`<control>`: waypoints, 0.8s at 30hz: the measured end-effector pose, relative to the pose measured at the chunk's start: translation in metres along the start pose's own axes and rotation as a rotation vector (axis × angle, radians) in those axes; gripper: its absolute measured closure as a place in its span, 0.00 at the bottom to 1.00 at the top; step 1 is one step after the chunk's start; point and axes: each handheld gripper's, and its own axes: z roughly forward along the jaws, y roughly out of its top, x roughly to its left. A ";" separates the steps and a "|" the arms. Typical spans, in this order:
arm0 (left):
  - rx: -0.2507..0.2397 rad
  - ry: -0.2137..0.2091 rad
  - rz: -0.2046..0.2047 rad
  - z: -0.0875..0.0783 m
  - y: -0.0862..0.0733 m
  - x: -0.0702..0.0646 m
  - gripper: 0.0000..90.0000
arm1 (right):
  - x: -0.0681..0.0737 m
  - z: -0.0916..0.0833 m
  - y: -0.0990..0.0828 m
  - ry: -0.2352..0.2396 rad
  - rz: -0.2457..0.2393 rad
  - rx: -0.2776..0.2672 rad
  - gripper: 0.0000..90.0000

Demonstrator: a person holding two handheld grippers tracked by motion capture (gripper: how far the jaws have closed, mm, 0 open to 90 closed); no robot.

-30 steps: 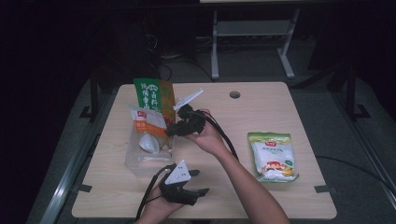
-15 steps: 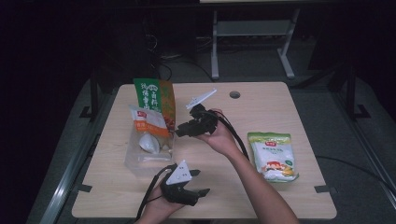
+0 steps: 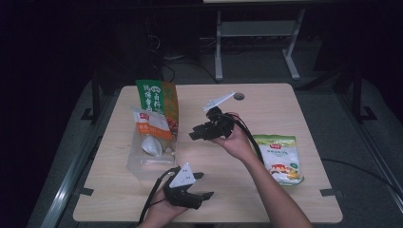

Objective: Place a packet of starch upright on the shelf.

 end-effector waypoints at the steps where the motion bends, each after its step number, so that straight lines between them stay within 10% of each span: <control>1: -0.002 0.001 -0.001 0.000 0.000 0.000 0.34 | -0.001 -0.002 -0.002 -0.004 0.002 -0.004 0.69; 24: -0.003 0.008 0.003 0.000 0.001 0.001 0.34 | -0.019 -0.046 -0.038 -0.060 0.081 -0.003 0.63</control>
